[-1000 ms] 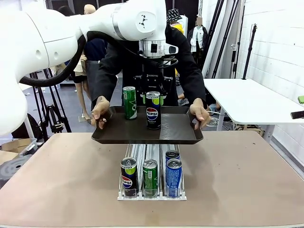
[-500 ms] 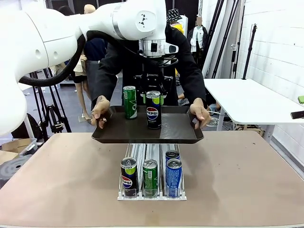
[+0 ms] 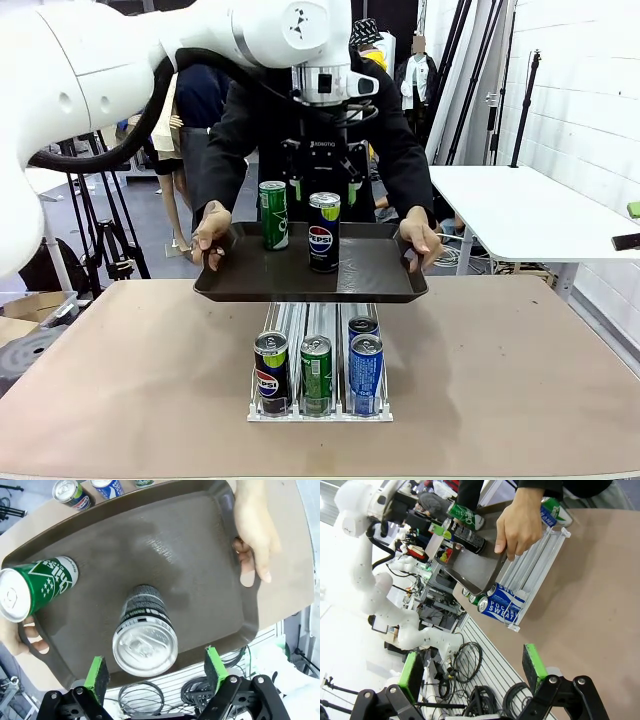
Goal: Retrieve and hand over the desired beverage to the person.
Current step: Place the picked can on the Handle tray extended by the person.
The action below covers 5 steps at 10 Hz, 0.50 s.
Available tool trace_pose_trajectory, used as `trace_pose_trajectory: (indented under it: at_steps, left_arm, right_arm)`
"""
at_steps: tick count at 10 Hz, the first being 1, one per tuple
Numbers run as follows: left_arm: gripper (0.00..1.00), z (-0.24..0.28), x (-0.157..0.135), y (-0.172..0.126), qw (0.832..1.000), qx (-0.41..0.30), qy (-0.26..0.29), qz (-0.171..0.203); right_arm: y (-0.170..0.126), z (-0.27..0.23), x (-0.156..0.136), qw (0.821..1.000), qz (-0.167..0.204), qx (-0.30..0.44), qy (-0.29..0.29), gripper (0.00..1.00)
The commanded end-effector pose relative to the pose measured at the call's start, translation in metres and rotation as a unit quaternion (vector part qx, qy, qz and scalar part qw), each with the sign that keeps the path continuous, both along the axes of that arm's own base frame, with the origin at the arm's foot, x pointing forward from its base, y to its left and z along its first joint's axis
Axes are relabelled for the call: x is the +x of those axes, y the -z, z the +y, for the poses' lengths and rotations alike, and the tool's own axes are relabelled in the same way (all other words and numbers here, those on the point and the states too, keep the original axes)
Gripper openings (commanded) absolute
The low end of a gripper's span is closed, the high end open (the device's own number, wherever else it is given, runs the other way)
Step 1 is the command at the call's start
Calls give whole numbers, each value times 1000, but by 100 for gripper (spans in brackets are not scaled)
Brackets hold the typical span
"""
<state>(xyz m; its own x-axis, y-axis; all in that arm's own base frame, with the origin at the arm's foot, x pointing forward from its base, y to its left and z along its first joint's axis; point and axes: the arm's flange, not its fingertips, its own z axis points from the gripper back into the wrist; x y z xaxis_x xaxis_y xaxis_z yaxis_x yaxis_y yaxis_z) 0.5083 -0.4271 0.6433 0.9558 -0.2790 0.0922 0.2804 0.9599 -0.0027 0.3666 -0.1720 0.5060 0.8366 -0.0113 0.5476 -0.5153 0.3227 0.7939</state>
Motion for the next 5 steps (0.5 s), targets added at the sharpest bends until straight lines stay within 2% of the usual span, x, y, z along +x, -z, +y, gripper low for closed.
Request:
trace_pose_trajectory:
  at_steps: [1, 5]
  left_arm:
    - [100, -6, -11, -21, 1000, 9, -4, -28]
    - [100, -3, -14, -20, 1000, -4, 6, -18]
  right_arm:
    - [2, 2, -1, 1000, -3, -2, 6, 100]
    - [2, 2, -1, 1000, -3, -2, 6, 100]
